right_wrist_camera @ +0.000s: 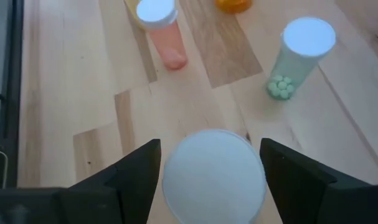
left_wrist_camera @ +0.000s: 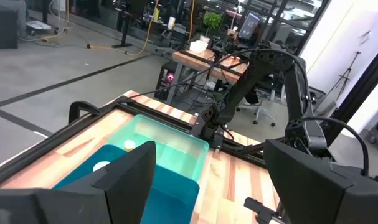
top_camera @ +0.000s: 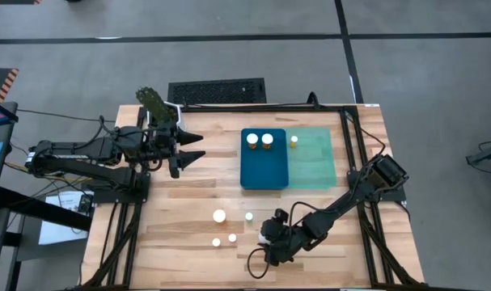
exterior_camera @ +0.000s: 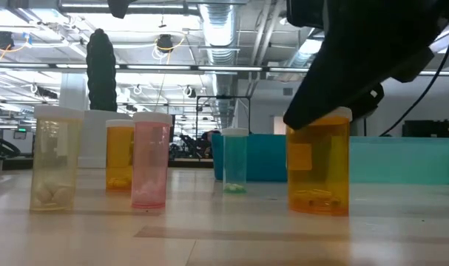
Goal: Pick and place medicine bottles into bin by pill shape (circle, oval)
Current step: Put the large orange pill bottle into the blue bin
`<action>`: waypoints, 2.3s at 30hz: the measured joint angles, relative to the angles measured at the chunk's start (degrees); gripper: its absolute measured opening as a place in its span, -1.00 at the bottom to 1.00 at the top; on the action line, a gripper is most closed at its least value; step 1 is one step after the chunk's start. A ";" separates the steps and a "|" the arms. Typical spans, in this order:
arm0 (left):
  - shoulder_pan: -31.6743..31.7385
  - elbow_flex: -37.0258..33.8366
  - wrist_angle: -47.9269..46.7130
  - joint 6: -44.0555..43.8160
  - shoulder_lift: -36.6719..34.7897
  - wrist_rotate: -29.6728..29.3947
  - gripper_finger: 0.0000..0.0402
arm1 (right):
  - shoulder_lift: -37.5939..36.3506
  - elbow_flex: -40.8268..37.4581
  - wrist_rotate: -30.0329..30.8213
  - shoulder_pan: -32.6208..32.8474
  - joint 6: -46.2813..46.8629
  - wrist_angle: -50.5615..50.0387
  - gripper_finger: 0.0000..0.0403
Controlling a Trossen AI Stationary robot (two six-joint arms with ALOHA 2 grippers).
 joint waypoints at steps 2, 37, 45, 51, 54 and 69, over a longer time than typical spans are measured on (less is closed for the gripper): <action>0.00 0.00 0.02 0.00 0.00 0.00 0.45 | 0.00 0.00 0.00 0.00 0.58 -0.92 0.33; 0.02 0.00 0.02 0.20 0.00 -0.03 0.45 | -1.03 14.40 0.09 -2.15 -7.63 -17.97 0.15; 0.02 0.00 0.55 0.20 -0.04 0.11 0.45 | -7.65 15.89 1.09 -6.71 -16.60 -24.76 -0.02; 0.00 0.00 0.24 0.35 -0.02 0.35 0.45 | -13.44 15.89 2.71 -12.50 -22.88 -28.66 0.14; 0.00 0.00 0.35 0.42 -0.02 0.35 0.45 | -15.73 15.89 2.79 -16.12 -26.59 -29.12 0.15; 0.01 0.00 0.00 0.48 -0.02 0.39 0.45 | -17.81 10.50 -7.75 -34.30 -40.15 -16.82 0.14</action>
